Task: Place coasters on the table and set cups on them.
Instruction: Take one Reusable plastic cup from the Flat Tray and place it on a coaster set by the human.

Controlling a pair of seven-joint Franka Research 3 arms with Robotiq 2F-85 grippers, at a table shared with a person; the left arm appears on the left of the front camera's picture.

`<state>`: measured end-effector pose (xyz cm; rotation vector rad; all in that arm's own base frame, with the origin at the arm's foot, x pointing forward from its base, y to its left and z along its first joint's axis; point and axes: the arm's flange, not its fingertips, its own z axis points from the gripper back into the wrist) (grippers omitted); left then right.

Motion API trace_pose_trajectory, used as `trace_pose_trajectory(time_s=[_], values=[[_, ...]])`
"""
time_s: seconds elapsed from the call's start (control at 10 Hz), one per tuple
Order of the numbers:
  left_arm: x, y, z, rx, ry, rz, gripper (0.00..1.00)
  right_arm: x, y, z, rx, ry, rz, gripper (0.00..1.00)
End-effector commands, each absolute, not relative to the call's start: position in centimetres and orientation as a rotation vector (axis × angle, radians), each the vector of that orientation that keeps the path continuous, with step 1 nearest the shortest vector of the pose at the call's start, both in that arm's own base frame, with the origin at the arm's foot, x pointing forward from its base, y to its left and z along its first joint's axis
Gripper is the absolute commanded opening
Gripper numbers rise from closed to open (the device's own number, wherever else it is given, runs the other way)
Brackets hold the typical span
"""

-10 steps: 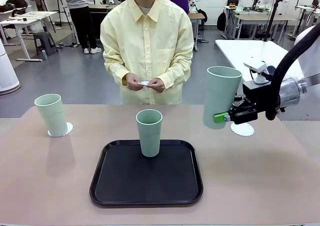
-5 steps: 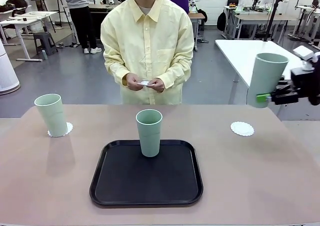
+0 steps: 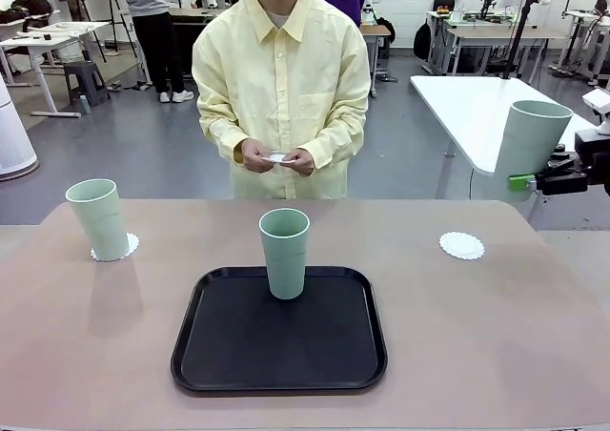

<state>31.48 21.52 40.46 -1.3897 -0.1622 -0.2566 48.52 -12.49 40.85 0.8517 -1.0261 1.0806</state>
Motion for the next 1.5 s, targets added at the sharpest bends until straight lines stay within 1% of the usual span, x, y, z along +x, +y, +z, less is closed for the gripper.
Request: trace_pose_trajectory(time_s=[0.0, 0.5, 0.6, 0.8, 0.9, 1.2, 1.4], values=[[31.4, 21.6, 40.7, -1.393, -0.167, -0.256, 1.0, 48.4, -12.8, 41.2, 0.835, -1.035, 1.086, 0.8], [31.4, 21.6, 40.7, -1.393, -0.167, -0.256, 1.0, 48.5, -12.7, 41.0, 0.846, -1.029, 1.08, 0.8], [31.4, 21.6, 40.7, -1.393, -0.167, -0.256, 1.0, 51.7, -13.9, 39.2, 0.874, -1.033, 1.123, 0.8], [31.4, 21.6, 40.7, -1.393, -0.167, -0.256, 1.0, 55.1, -14.9, 36.5, 0.92, -1.057, 1.129, 0.8], [31.4, 21.6, 40.7, -1.393, -0.167, -0.256, 1.0, 56.3, -14.8, 35.0, 0.961, -1.031, 1.153, 0.8], [31.4, 21.6, 40.7, -1.393, -0.167, -0.256, 1.0, 58.5, -12.8, 31.4, 1.021, -0.969, 1.196, 0.8], [31.4, 21.6, 40.7, -1.393, -0.167, -0.256, 1.0, 59.3, -12.0, 29.2, 1.003, -0.936, 1.216, 0.8]])
